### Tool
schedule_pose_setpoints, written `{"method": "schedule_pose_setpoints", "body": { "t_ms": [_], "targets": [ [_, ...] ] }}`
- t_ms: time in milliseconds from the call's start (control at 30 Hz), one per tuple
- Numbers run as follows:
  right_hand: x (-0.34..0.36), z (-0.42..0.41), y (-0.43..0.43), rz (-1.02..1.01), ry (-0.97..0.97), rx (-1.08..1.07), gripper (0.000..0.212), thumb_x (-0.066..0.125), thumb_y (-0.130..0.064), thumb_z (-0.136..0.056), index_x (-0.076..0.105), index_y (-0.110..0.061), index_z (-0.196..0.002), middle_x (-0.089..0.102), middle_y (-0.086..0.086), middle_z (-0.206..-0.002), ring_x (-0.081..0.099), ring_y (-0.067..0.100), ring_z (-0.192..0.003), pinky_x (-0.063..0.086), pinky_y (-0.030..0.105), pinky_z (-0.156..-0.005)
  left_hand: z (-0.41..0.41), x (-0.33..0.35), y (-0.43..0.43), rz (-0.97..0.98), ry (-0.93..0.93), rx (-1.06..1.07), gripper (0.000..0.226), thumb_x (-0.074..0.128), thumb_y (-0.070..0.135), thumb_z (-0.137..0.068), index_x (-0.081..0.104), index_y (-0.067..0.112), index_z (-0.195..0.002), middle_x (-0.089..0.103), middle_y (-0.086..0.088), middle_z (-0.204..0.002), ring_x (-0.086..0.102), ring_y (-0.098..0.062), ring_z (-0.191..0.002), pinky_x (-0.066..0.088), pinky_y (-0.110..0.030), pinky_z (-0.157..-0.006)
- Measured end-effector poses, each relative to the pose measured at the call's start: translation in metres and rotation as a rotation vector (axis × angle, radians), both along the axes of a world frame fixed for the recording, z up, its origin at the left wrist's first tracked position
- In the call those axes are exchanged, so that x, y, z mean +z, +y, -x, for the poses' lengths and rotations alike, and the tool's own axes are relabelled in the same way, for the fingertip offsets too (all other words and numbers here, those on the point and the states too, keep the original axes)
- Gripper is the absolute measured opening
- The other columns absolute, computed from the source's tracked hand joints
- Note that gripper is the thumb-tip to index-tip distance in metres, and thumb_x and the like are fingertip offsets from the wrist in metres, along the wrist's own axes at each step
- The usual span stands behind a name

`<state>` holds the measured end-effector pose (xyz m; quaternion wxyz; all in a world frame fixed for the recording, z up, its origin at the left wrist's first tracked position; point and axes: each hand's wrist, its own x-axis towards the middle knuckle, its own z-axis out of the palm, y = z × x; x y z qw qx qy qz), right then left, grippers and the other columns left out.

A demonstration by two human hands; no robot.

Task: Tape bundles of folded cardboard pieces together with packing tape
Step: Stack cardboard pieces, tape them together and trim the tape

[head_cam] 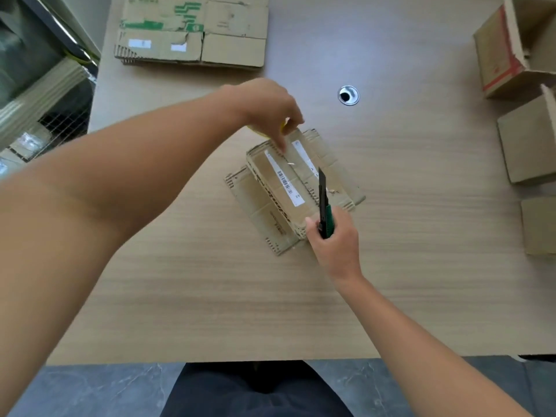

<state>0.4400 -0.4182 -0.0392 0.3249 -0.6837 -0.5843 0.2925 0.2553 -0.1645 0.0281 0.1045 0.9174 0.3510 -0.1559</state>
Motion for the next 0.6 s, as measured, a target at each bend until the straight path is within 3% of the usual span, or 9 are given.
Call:
{"method": "schedule_pose_setpoints", "body": {
  "t_ms": [67,133,200,333,433,500,600],
  "targets": [
    [-0.003,-0.008,0.002,-0.006,-0.061,0.017,0.034,0.077,-0.021,-0.086,0.045,-0.015,-0.074,0.048,-0.004,-0.077,0.044,0.019,-0.080,0.035,0.021,-0.073,0.009,-0.003,-0.002,0.063,-0.003,0.049,0.040,0.080,0.062,-0.066,0.055,0.033,-0.077,0.070,0.016,-0.109,0.054,-0.014,-0.079,0.034,-0.029,-0.061],
    [-0.004,-0.017,0.004,-0.002,-0.138,0.037,0.038,0.079,-0.023,-0.086,0.042,-0.018,-0.080,0.044,-0.004,-0.086,0.037,0.018,-0.087,0.029,0.021,-0.075,0.019,-0.006,-0.013,0.145,0.024,0.043,0.035,0.082,0.056,-0.069,0.056,0.034,-0.076,0.057,0.025,-0.136,0.050,-0.012,-0.086,0.033,-0.030,-0.068],
    [-0.004,-0.028,0.008,-0.013,-0.229,0.068,0.037,0.078,-0.027,-0.087,0.043,-0.018,-0.086,0.044,-0.003,-0.092,0.034,0.017,-0.093,0.032,0.029,-0.080,0.027,-0.011,-0.032,0.176,0.035,0.043,0.031,0.082,0.054,-0.072,0.060,0.032,-0.076,0.044,0.027,-0.145,0.048,-0.013,-0.086,0.032,-0.030,-0.071],
    [0.001,-0.044,0.020,0.046,-0.441,0.078,0.025,0.078,-0.030,-0.084,0.059,-0.018,-0.095,0.060,0.000,-0.110,0.042,0.025,-0.109,0.032,0.037,-0.084,0.046,-0.013,-0.078,0.168,-0.087,0.217,0.034,0.079,0.061,-0.072,0.064,0.031,-0.080,0.054,0.016,-0.132,0.061,-0.018,-0.101,0.037,-0.029,-0.074],
    [0.009,-0.049,0.040,0.128,-0.555,-0.033,0.024,0.076,-0.030,-0.085,0.063,-0.018,-0.100,0.056,0.005,-0.122,0.043,0.033,-0.114,0.037,0.044,-0.087,0.055,-0.016,-0.128,0.252,-0.111,0.359,0.034,0.079,0.063,-0.071,0.064,0.035,-0.081,0.055,0.010,-0.119,0.061,-0.017,-0.099,0.036,-0.027,-0.075],
    [0.015,-0.049,0.058,0.208,-0.431,-0.051,0.015,0.071,-0.026,-0.089,0.061,-0.019,-0.097,0.057,0.008,-0.110,0.050,0.034,-0.105,0.041,0.044,-0.085,0.054,-0.022,-0.166,0.333,-0.133,0.423,0.030,0.078,0.061,-0.074,0.067,0.035,-0.084,0.053,0.007,-0.118,0.060,-0.015,-0.098,0.037,-0.026,-0.077],
    [0.022,-0.038,0.077,0.292,-0.096,0.039,0.006,0.064,-0.018,-0.089,0.059,-0.021,-0.090,0.063,0.003,-0.087,0.058,0.024,-0.082,0.043,0.032,-0.072,0.044,-0.025,-0.216,0.442,-0.263,0.565,0.024,0.077,0.056,-0.079,0.070,0.035,-0.088,0.051,0.005,-0.113,0.059,-0.016,-0.100,0.042,-0.027,-0.089]
  ]
}}
